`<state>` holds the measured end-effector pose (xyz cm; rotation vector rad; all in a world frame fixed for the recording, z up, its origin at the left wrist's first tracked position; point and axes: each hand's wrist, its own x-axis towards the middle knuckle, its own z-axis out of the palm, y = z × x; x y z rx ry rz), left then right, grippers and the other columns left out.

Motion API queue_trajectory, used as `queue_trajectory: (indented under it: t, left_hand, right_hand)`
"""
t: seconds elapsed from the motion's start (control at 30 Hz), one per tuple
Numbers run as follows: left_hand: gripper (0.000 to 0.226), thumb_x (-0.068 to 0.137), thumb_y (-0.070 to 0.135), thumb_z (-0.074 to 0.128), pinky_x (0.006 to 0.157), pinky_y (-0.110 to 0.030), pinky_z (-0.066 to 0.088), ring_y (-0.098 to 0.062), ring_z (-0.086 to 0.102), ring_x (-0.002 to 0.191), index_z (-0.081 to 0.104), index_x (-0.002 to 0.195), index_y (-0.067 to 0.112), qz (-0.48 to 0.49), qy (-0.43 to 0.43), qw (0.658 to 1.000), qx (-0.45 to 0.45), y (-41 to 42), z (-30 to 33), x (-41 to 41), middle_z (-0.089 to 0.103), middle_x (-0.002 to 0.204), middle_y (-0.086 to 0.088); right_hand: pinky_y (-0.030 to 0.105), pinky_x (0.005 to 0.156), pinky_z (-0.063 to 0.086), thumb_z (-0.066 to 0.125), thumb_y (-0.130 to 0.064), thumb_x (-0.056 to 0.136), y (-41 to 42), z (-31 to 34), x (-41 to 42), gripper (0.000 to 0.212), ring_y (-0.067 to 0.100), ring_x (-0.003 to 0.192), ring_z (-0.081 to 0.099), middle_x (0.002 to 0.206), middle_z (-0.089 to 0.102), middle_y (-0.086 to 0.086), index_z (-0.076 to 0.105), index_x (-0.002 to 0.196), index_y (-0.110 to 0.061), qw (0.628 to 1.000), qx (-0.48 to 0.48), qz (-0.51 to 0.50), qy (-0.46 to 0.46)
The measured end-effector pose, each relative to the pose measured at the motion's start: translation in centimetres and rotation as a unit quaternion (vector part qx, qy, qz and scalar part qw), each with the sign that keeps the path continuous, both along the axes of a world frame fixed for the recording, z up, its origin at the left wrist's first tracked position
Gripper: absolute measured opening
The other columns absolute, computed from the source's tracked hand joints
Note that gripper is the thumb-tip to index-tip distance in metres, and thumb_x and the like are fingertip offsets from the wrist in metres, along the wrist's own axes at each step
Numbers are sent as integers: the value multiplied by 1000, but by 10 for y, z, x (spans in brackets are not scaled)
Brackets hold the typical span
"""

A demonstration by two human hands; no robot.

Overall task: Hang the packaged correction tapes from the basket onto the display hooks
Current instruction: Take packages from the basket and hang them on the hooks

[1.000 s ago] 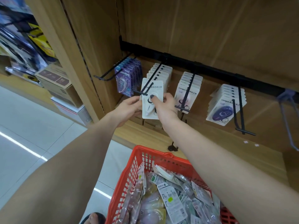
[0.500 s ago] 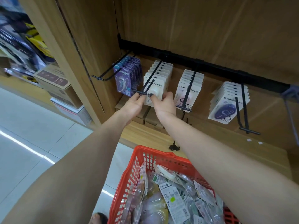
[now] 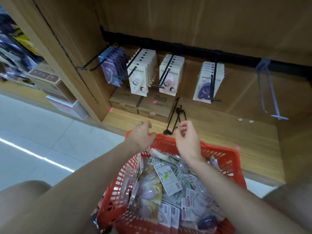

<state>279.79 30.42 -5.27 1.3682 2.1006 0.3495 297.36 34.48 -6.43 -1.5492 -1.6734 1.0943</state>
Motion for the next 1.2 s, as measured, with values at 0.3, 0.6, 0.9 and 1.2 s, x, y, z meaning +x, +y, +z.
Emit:
queue_trajectory:
  t: [0.3, 0.6, 0.9, 1.2]
  left_hand:
    - [63, 98, 36, 63, 103, -41, 48, -34, 53, 133, 37, 151, 16, -114, 19, 962, -249, -75, -78, 71, 48, 149, -18]
    - [79, 94, 35, 76, 104, -36, 46, -31, 55, 128, 31, 151, 6, 214, -161, 959, -94, -57, -90, 79, 52, 147, -16]
    - [52, 99, 34, 69, 104, -52, 53, -44, 64, 123, 56, 143, 11, 266, -176, 944, -84, -33, -102, 56, 68, 130, -22]
    - [18, 91, 14, 80, 74, -41, 66, -16, 76, 61, 69, 80, 6, 262, -197, 938, -110, -40, -121, 58, 76, 71, -8]
  right_hand:
    - [28, 76, 50, 63, -12, 98, -57, -97, 83, 12, 21, 94, 66, 106, 68, -4, 62, 105, -21, 952, -216, 115, -183]
    - [40, 108, 46, 65, -19, 98, -53, -101, 94, 75, 27, 137, 49, 162, 32, 2, 30, 162, -36, 945, -210, 192, -161]
    - [50, 101, 53, 67, -9, 93, -41, -102, 82, 60, 28, 127, 56, 149, 47, 1, 40, 140, -32, 934, -245, 221, -135]
    - [33, 89, 48, 77, -14, 86, -39, -115, 81, 81, 25, 125, 54, 146, 39, 1, 36, 155, -26, 929, -233, 210, -197]
